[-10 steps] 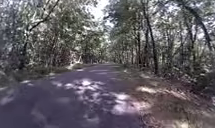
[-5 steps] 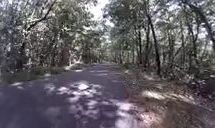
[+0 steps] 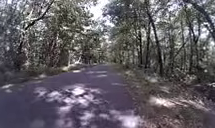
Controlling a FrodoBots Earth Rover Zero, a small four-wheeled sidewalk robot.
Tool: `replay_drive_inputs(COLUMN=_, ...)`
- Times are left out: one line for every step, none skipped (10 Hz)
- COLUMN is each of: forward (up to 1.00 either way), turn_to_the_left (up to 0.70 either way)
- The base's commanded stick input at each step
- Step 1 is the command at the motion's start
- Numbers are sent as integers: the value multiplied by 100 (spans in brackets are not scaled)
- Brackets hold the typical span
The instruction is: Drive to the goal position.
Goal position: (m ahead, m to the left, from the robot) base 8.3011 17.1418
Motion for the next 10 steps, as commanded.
replay_drive_inputs(forward=70, turn_to_the_left=8)
replay_drive_inputs(forward=70, turn_to_the_left=13)
replay_drive_inputs(forward=70, turn_to_the_left=8)
replay_drive_inputs(forward=70, turn_to_the_left=3)
replay_drive_inputs(forward=70, turn_to_the_left=0)
replay_drive_inputs(forward=70, turn_to_the_left=0)
replay_drive_inputs(forward=70, turn_to_the_left=0)
replay_drive_inputs(forward=70, turn_to_the_left=0)
replay_drive_inputs(forward=70, turn_to_the_left=0)
replay_drive_inputs(forward=70, turn_to_the_left=0)
